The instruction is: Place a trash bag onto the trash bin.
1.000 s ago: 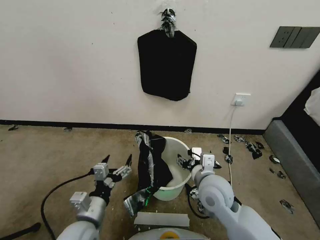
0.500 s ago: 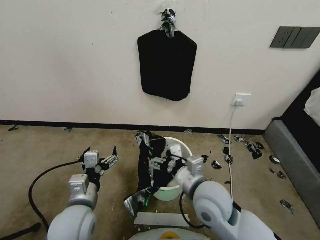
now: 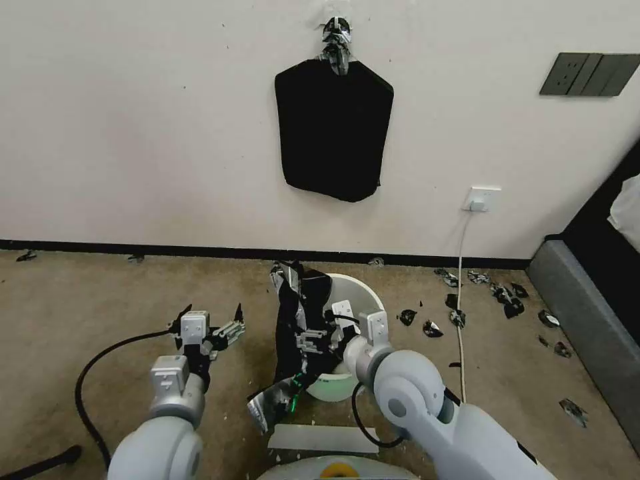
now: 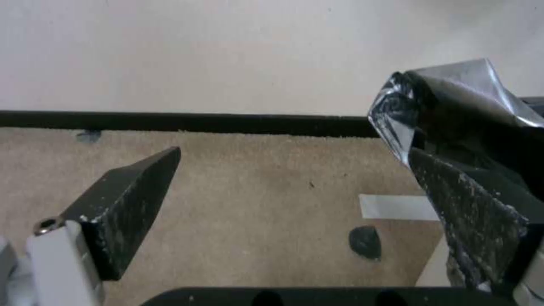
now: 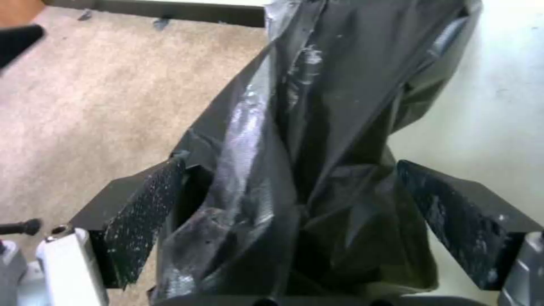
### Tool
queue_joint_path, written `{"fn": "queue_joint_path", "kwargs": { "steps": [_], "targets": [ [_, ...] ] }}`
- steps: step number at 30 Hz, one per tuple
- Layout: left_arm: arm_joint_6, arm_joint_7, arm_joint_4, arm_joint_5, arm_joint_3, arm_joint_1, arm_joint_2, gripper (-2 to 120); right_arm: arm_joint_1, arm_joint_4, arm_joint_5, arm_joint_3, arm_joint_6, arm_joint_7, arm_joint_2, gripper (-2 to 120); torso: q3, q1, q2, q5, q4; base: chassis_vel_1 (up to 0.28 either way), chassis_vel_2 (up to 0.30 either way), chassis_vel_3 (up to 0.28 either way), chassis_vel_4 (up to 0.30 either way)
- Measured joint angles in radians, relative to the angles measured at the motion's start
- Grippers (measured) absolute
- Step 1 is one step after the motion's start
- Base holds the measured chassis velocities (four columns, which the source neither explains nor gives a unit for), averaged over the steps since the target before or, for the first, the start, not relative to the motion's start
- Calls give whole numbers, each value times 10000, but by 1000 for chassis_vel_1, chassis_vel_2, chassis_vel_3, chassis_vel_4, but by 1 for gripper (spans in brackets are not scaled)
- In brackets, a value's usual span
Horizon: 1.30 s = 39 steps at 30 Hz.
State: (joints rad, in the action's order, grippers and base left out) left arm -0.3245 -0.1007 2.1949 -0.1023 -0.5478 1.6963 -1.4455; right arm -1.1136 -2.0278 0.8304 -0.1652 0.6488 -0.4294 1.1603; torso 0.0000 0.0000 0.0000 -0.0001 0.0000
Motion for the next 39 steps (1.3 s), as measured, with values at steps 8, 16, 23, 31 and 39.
{"fn": "queue_joint_path", "kwargs": {
  "steps": [8,16,23,31,39],
  "targets": [
    [1,25,-97,30,83,44,-51,100,227,383,5,-37,-119,316,142,80,0,0,0,0,0,0,0,0,0],
    [0,28,-72,29,25,110,28,100,248,457,-76,-96,-168,193,307,51,0,0,0,1,0,0,0,0,0],
    [-6,36,-152,21,96,68,84,100,166,434,-126,-55,-296,176,222,26,0,0,0,0,-1,0,0,0,0],
    [-410,411,-286,-1613,302,-125,872,100,160,328,-230,-87,-493,286,118,0,0,0,0,0,0,0,0,0,0],
    [-1379,680,-911,-4285,519,-1246,1732,100,183,174,-553,-102,-590,543,-68,0,0,0,0,0,-1,0,0,0,0]
  ]
}}
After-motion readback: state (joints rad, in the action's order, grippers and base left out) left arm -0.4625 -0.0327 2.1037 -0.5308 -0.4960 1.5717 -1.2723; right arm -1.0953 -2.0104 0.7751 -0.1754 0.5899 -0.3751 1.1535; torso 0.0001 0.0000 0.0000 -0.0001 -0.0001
